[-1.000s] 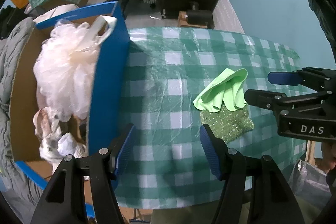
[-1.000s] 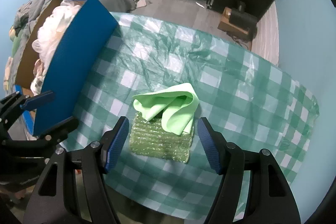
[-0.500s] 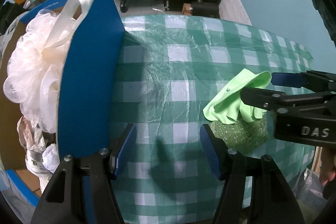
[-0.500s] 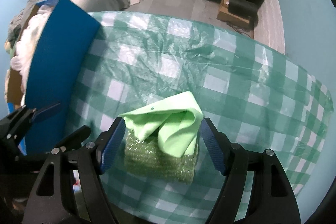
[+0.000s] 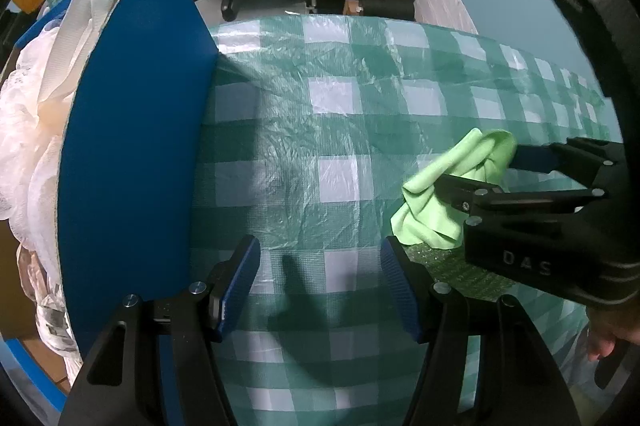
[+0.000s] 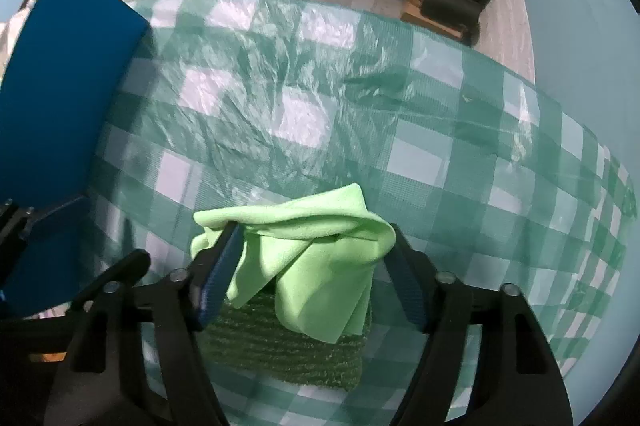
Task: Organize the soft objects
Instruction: 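Grasp the lime-green cloth with the right tool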
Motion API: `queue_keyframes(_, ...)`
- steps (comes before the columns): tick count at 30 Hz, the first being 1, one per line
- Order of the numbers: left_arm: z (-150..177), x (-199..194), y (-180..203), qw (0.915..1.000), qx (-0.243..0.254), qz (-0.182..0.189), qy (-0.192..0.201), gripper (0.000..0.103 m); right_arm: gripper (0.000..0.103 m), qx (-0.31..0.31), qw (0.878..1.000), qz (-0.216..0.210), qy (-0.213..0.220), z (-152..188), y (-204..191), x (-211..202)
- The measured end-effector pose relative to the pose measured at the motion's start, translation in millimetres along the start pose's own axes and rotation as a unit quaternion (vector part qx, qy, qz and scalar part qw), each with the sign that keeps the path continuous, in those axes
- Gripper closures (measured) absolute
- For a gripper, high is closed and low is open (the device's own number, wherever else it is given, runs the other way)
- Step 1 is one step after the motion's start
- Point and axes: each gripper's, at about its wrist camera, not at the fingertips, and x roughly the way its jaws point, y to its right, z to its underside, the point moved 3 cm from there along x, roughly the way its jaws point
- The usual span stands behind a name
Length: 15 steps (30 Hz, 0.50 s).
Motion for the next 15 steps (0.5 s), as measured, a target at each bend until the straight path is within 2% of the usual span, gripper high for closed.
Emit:
queue_keyframes(3, 0.2, -1.4, 0.4, 1.0, 0.001, 0.002, -0.001, 0.039, 0.046, -0.005, 1.0, 0.015, 0.006, 3.0, -1.0, 1.2)
queue_keyframes(5, 1.1, -1.0, -0.4, 1.0, 0.0, 0.003, -0.001, 0.039, 0.054, -0.011, 0.999, 0.029, 0.013, 5.3, -1.3, 0.1)
queue_keyframes(7, 0.5, -1.7, -0.3, 1.0, 0.001, 0.004, -0.001, 0.039, 0.08, -0.014, 0.999, 0.035, 0.02, 6.8, -0.8, -2.6)
queue_keyframes(8, -0.1, -1.9, 0.1, 1.0, 0.001, 0.005, -0.001, 0.039, 0.086, -0.009, 0.999, 0.025, 0.02, 6.9, 1.1, -4.1)
queue_keyframes(15, -0.2, -2.6, 2.2, 0.9999, 0.011, 0.009, 0.001, 0.039, 0.088, 0.024, 0.999, 0.002, 0.038, 11.7, 15.5, -20.9)
